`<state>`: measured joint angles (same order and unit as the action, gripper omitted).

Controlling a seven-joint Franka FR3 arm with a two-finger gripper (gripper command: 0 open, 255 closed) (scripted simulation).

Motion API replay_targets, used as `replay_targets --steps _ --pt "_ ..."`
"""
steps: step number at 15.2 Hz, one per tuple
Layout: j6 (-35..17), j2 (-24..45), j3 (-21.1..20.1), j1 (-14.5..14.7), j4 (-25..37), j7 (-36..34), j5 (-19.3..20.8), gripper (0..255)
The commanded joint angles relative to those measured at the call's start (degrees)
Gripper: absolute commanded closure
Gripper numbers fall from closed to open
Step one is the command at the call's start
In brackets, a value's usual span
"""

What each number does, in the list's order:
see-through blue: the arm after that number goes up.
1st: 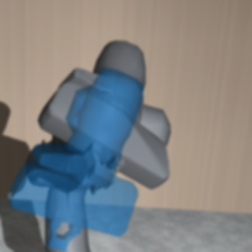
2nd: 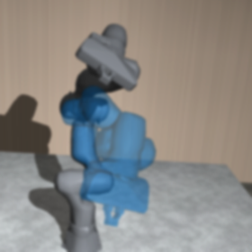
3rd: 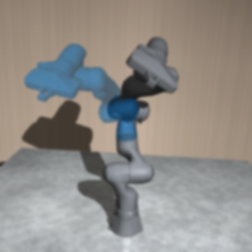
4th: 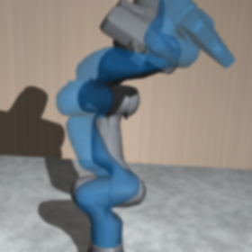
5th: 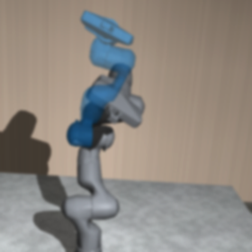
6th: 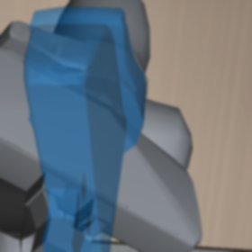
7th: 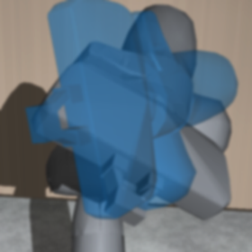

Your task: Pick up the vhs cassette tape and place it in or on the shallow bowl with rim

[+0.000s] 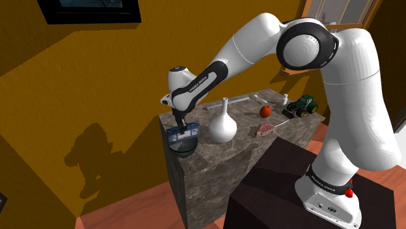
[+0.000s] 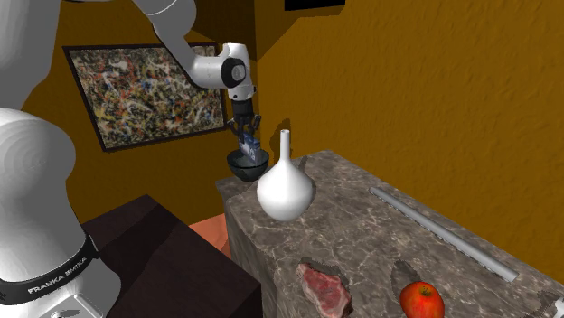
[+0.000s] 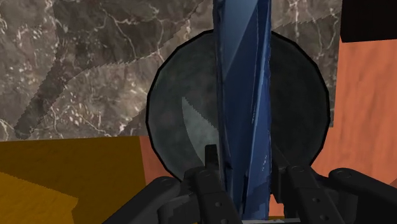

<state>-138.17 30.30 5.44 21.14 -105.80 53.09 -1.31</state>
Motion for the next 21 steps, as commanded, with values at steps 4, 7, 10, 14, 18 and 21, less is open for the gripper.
replay_targets --steps 4,7,10,14,18,21 --pt "0.1 0.5 0.0 0.0 -0.1 0.0 0.0 255" --pt "0.1 0.4 0.0 0.1 -0.3 -0.1 0.0 0" --pt "0.1 0.5 0.0 0.0 -0.1 0.0 0.0 0" --pt "5.5 -4.4 0.3 0.4 0.3 -0.3 0.5 0" --pt "5.5 -4.4 0.3 0.4 0.3 -0.3 0.5 0" --pt "5.5 -4.4 0.3 0.4 0.3 -0.3 0.5 0"
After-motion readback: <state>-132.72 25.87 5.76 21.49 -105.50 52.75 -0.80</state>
